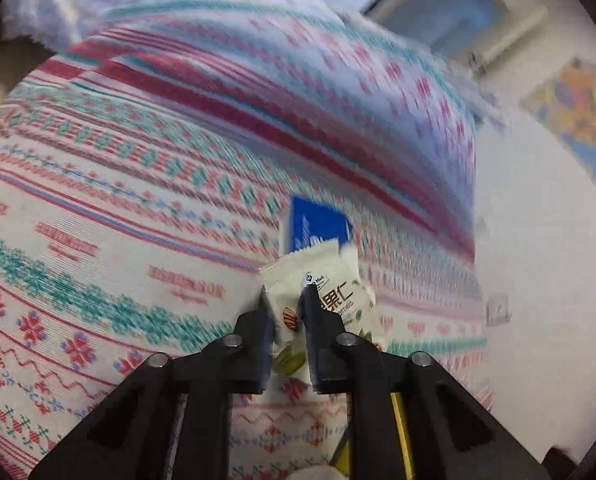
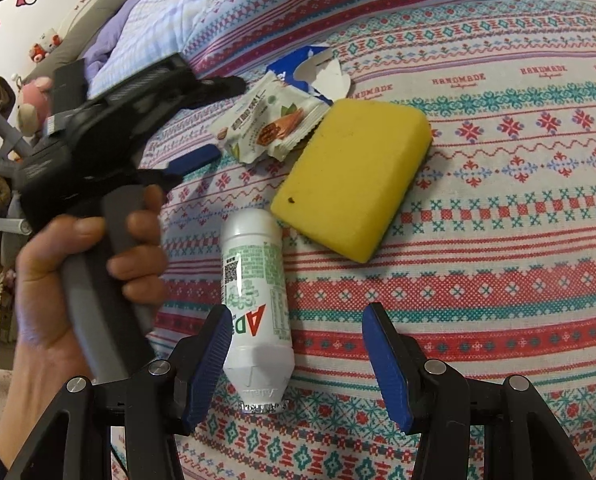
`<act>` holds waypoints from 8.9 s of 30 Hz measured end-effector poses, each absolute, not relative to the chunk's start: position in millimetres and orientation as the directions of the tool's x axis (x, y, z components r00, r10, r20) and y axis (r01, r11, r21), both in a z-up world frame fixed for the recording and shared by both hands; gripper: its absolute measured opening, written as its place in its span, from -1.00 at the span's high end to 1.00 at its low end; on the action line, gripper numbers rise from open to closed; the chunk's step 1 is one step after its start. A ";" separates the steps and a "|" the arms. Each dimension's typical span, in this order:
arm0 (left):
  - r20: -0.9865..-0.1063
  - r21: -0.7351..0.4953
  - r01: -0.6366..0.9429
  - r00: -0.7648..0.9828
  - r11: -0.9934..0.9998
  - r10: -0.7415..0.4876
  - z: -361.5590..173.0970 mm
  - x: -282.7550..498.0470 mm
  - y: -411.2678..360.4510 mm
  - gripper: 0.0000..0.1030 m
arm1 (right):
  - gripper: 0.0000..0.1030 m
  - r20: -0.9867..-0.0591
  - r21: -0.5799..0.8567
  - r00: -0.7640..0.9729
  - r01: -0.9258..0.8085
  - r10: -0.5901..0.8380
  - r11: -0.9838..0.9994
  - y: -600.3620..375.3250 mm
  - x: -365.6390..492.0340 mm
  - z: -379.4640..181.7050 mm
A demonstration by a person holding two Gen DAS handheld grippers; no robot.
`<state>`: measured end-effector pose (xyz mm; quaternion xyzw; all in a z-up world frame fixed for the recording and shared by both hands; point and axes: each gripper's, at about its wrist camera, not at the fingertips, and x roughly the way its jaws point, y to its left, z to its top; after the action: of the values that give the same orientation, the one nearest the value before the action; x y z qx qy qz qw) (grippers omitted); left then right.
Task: Collect trash
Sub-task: 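Grasp the nut snack bag with the left gripper, then carry the snack bag to the bin with the left gripper while the right grasps the white bottle, then open both grippers over the bin to drop the snack bag and bottle, then grasp the blue biscuit box with the left gripper while the right grasps the yellow sponge, then drop the biscuit box into the bin with the left gripper while the right drops the sponge there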
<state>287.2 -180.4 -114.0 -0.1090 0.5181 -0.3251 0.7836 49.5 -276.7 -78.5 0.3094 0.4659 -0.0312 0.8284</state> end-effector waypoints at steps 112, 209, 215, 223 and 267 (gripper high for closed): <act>-0.844 -0.388 -0.143 0.453 0.911 -0.288 -54.7 238.1 276.0 0.28 | 0.01 -0.756 0.449 0.494 -0.083 0.428 0.890 66.8 194.7 -114.4; -0.807 -0.330 0.409 0.347 0.851 -0.479 -66.2 234.3 -177.3 0.04 | 0.36 -0.693 0.553 0.720 0.489 0.047 0.675 -359.9 18.2 -46.1; -0.799 -0.353 0.397 0.343 0.847 -0.494 -42.6 220.3 -140.8 0.04 | 0.36 -0.705 0.538 0.708 0.499 0.039 0.679 -362.9 18.4 -50.4; -0.797 -0.404 0.294 0.351 0.866 -0.491 -26.7 214.4 -55.1 0.04 | 0.36 -0.713 0.522 0.700 0.494 0.038 0.695 -360.2 20.3 -51.3; -0.876 -0.435 -0.312 0.364 0.845 -0.317 -96.0 244.0 286.7 -0.01 | 0.36 -0.783 0.385 0.577 0.154 0.233 0.910 -153.5 85.0 -90.0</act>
<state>244.0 286.7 -96.0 -0.2784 0.5640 -0.0016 0.7774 85.0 -153.5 -90.0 0.2108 0.4595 0.0229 0.8625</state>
